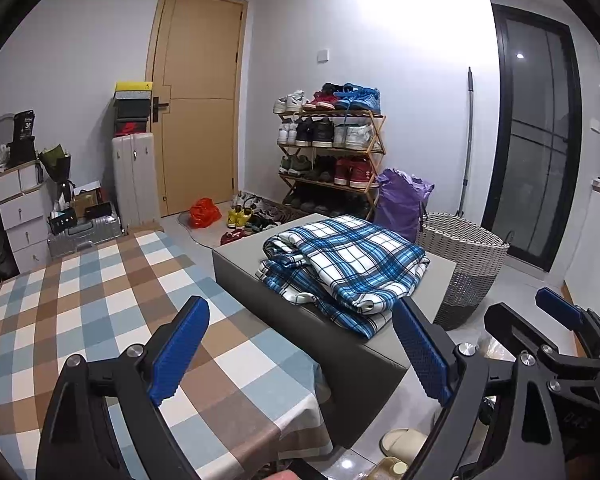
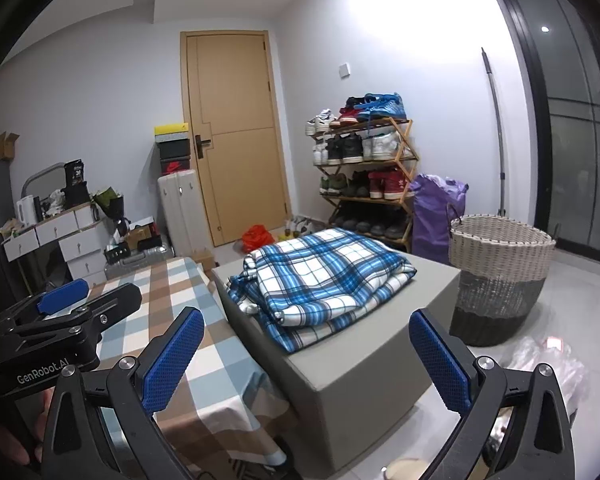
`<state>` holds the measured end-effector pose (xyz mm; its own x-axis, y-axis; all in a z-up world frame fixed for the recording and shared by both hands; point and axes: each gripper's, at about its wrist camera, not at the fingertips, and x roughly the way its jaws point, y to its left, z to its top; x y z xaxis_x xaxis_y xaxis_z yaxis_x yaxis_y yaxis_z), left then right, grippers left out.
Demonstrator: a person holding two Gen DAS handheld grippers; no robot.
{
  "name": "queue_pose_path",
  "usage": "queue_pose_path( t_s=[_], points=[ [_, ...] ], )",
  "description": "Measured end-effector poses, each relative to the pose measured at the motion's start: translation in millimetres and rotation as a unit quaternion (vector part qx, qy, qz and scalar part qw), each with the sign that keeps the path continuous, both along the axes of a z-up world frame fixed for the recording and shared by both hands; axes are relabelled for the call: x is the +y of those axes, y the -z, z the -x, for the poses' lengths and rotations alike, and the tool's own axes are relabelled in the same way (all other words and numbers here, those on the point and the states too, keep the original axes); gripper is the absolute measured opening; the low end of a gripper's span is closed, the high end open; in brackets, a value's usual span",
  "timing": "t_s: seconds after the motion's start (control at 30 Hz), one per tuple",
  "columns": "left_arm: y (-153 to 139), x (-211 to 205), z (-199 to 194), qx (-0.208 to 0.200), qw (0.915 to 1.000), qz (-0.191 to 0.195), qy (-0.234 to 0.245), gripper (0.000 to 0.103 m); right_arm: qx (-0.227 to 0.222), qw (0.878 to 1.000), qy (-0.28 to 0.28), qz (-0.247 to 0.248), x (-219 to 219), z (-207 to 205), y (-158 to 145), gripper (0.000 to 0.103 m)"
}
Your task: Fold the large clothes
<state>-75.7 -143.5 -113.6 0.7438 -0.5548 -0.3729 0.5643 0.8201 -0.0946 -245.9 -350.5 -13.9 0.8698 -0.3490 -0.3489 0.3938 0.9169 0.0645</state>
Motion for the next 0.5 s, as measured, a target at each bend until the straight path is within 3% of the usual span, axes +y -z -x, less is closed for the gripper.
queue_pose_path(
  t_s=[0.5],
  points=[
    [-1.0, -4.8, 5.1, -0.005, 0.9999, -0.006, 0.009, 0.090, -0.001, 1.000, 0.000, -0.007, 2.6, 1.8, 2.5, 0.103]
  ],
)
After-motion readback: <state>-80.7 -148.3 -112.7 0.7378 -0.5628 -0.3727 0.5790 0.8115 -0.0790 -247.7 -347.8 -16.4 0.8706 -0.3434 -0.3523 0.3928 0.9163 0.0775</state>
